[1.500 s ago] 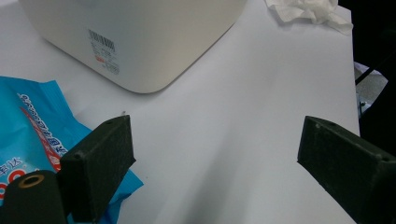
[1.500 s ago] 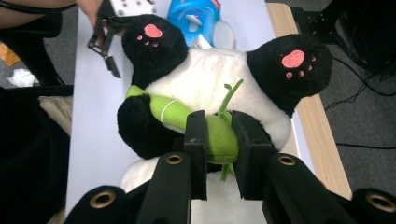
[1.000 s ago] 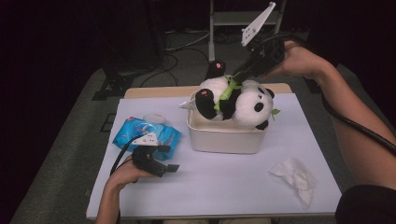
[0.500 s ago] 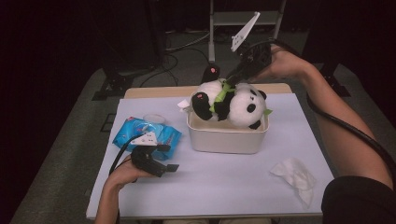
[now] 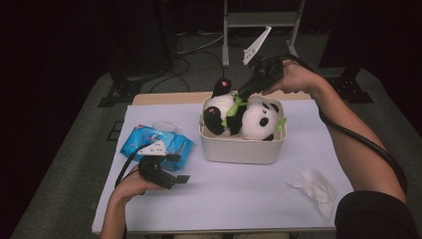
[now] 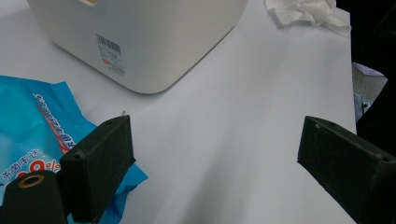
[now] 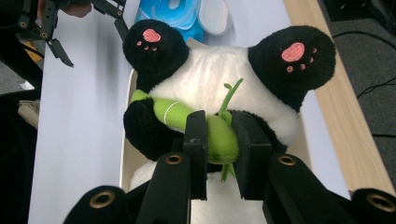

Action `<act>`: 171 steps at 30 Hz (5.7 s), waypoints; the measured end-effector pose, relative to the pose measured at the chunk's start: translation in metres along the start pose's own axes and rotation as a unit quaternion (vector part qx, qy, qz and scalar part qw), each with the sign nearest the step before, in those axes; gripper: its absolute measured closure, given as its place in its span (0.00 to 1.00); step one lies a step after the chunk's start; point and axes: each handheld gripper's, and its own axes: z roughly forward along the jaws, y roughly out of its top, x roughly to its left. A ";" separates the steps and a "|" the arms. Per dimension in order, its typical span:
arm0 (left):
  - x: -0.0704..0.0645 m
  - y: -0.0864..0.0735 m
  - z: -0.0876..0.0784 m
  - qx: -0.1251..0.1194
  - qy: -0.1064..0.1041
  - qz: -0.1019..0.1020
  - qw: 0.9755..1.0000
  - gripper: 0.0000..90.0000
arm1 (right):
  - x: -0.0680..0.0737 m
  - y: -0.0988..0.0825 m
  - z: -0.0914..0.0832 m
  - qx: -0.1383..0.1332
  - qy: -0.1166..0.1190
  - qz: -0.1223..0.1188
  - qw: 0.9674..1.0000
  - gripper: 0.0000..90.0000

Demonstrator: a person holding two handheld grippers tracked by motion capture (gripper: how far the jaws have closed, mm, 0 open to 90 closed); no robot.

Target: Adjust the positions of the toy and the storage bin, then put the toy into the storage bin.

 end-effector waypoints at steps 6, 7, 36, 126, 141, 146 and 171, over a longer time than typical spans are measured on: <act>0.000 0.000 0.001 0.003 0.000 0.000 1.000 0.11 | -0.002 -0.009 0.008 -0.003 0.004 0.008 1.000 0.85; 0.000 0.000 0.001 0.003 0.001 0.001 1.000 0.11 | -0.002 -0.010 0.010 -0.004 0.004 0.008 1.000 0.85; -0.002 0.000 0.002 0.006 -0.001 0.004 1.000 0.11 | -0.007 -0.038 0.040 -0.001 0.015 0.034 0.999 0.84; -0.013 0.005 0.018 0.017 -0.025 0.024 0.999 0.11 | 0.066 -0.118 -0.013 -0.063 -0.041 0.091 0.993 0.53; -0.015 0.004 0.020 0.015 -0.025 0.021 0.999 0.11 | 0.078 -0.147 -0.021 -0.069 -0.054 0.111 0.990 0.53; -0.016 0.004 0.018 0.015 -0.022 0.022 0.999 0.11 | 0.083 -0.158 -0.023 -0.071 -0.058 0.120 0.989 0.52; -0.015 0.002 0.016 0.016 -0.013 0.018 1.000 0.11 | 0.100 -0.218 -0.011 -0.101 -0.067 0.173 0.977 0.52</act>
